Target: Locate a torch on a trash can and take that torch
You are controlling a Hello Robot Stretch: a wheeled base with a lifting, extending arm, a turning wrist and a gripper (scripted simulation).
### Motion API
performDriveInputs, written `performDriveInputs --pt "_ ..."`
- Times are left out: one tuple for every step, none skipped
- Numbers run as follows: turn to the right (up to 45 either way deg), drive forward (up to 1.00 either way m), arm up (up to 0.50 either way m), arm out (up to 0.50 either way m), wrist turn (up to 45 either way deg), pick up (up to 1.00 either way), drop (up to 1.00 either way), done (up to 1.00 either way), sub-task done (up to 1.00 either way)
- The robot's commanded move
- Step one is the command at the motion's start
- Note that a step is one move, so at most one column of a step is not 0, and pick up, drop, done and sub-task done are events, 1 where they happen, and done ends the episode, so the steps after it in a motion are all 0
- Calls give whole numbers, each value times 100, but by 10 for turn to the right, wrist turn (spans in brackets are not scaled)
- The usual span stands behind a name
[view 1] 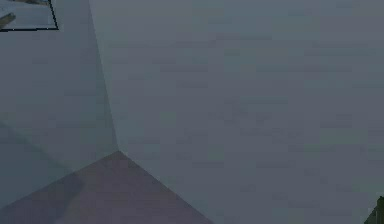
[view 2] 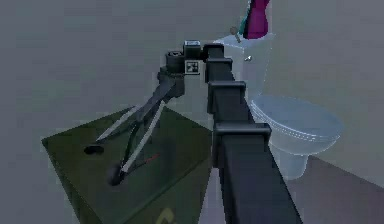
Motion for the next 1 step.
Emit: performDriveInputs --pt "0 0 0 0 450 0 0 0 0"
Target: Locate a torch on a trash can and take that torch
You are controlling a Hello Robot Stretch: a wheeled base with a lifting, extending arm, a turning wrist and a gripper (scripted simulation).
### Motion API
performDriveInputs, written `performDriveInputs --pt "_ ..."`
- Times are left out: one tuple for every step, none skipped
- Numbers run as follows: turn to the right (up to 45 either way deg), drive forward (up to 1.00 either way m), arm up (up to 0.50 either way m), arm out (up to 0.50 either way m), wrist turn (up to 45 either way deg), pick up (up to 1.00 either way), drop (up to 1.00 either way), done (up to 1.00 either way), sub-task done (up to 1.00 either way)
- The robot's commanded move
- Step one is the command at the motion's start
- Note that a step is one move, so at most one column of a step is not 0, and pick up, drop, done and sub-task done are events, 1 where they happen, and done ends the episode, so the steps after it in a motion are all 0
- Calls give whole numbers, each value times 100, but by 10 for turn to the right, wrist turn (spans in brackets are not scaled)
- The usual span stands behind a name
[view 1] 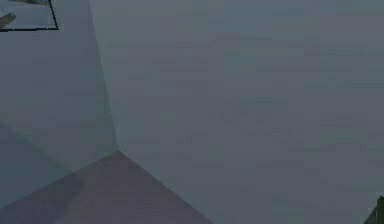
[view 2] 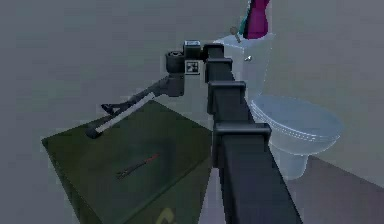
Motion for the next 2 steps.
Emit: performDriveInputs --pt "0 0 0 0 90 0 0 0 0" --pt "0 0 -22 0 0 0 0 0 0"
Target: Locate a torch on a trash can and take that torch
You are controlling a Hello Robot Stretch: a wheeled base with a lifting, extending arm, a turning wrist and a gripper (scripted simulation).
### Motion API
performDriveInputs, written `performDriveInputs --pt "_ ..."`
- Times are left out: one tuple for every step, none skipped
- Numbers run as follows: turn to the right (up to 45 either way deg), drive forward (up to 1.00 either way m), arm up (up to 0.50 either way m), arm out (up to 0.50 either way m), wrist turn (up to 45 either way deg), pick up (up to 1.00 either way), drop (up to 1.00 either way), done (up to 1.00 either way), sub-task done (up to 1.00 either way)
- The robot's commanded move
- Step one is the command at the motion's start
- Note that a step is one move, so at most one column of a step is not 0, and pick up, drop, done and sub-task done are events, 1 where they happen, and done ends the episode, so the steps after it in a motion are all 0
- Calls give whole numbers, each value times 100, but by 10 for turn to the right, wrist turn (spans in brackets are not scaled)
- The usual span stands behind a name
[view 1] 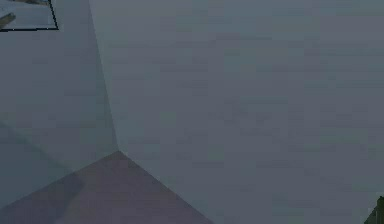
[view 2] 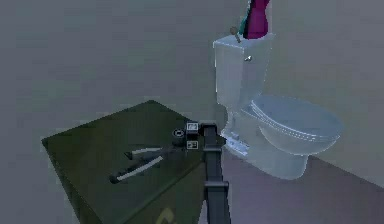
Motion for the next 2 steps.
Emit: performDriveInputs --pt "0 0 0 0 0 100 0 0 0" --pt "0 0 10 0 0 0 0 0 0"
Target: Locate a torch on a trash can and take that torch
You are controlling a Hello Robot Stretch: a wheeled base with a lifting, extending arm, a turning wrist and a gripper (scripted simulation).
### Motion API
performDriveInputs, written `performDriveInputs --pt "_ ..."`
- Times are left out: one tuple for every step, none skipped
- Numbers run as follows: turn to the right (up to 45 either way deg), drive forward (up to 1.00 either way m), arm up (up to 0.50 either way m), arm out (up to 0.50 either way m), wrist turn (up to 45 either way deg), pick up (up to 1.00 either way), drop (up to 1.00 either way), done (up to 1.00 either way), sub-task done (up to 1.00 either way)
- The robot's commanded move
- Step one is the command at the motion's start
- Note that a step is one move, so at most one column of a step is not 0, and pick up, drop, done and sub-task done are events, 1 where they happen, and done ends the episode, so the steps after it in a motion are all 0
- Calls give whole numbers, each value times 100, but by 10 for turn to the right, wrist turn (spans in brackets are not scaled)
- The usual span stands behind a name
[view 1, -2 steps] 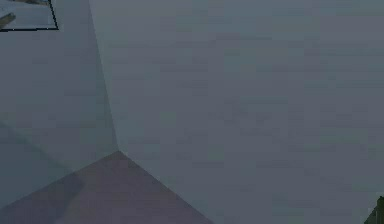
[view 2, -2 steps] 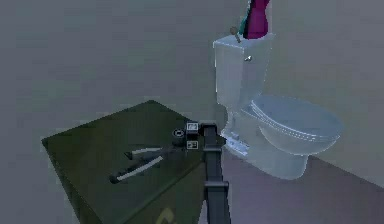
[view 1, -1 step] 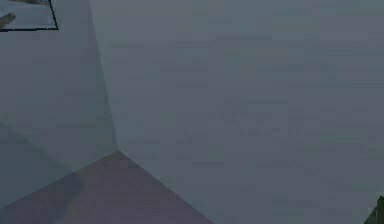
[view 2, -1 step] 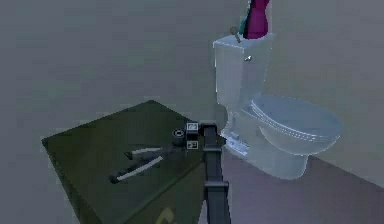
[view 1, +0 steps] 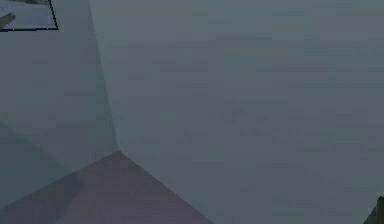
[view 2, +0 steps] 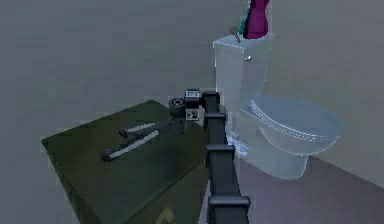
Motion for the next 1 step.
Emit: performDriveInputs --pt "0 0 0 0 0 0 0 100 0"
